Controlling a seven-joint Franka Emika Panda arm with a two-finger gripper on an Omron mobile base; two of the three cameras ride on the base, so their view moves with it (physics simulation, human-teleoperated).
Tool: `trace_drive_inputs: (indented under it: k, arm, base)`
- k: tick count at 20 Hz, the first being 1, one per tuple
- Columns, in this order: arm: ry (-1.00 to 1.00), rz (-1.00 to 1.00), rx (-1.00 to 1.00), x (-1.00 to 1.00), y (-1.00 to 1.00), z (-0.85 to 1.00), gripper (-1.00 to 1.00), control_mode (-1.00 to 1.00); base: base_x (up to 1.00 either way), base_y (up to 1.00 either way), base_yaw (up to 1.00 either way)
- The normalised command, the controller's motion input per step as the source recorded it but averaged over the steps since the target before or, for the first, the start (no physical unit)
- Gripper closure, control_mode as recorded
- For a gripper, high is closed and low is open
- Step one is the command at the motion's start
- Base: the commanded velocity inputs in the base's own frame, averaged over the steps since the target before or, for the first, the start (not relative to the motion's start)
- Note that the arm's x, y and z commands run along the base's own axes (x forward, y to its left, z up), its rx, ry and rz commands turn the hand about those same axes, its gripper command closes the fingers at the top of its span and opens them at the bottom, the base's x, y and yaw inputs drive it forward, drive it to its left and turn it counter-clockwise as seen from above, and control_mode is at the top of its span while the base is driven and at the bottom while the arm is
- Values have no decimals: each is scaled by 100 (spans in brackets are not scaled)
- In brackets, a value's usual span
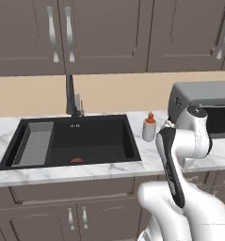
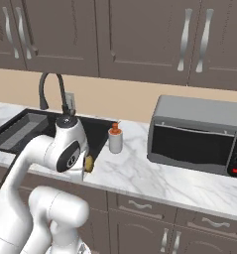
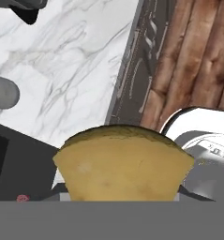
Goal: Restock the sink supplies by placing the sponge and soap dispenser on the counter and next to the sink. Make sure the soap dispenser is upright.
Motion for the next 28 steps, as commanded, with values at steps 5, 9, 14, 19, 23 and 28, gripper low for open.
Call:
trace_drive_inputs:
  k: [5,9,14,19,23,28]
  arm:
    - [18,2,0,88,0,-53,100,-100]
    - [11,1,0,57,-8,-53,100,-100]
    - [4,5,2,38,-21,-39,100,-100]
    - [1,6,1,18,-5,-41,100,-100]
    - [0,3,0,0,0,-35,100,-100]
    - [0,0,0,11,0,-23,100,-100]
  base:
    - [0,0,0]
    - [0,0,0]
    - [0,0,0]
    - [0,0,0]
    - [0,0,0]
    - [0,0,0]
